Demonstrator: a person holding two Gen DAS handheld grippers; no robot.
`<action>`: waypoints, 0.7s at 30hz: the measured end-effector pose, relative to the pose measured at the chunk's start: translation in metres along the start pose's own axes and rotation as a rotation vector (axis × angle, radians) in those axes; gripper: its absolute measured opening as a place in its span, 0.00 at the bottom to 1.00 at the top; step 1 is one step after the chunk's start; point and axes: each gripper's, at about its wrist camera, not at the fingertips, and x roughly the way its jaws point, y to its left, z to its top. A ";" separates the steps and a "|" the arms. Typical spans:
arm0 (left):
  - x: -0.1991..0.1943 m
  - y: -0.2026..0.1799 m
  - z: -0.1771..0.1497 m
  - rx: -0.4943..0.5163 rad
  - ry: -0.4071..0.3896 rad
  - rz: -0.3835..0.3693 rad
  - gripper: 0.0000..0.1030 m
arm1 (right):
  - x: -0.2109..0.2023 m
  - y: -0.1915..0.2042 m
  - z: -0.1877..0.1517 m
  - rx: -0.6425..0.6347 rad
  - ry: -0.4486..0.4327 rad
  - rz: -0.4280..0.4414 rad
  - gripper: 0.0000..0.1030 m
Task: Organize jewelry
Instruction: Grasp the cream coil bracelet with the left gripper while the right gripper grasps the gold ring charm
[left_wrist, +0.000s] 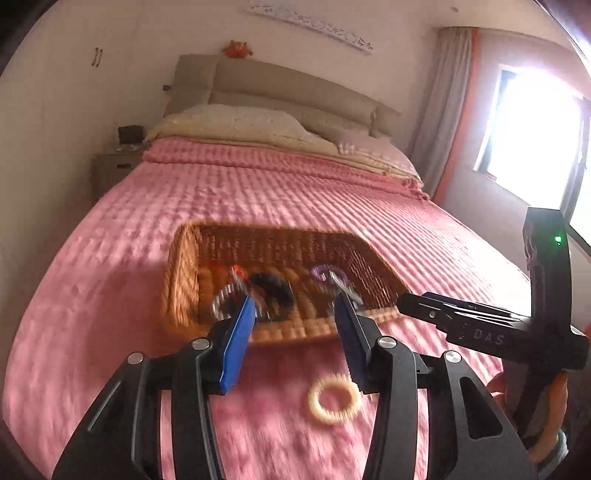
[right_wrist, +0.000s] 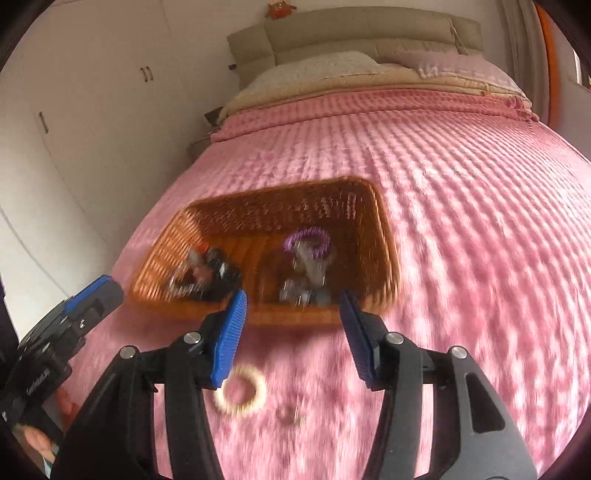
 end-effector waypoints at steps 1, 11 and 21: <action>-0.003 -0.001 -0.007 0.002 0.007 -0.004 0.42 | -0.003 0.000 -0.008 -0.006 0.004 -0.005 0.48; 0.020 0.000 -0.063 -0.020 0.167 -0.038 0.42 | 0.014 -0.002 -0.084 -0.052 0.077 -0.058 0.39; 0.069 -0.005 -0.058 -0.025 0.307 -0.089 0.37 | 0.027 0.002 -0.083 -0.071 0.092 -0.048 0.29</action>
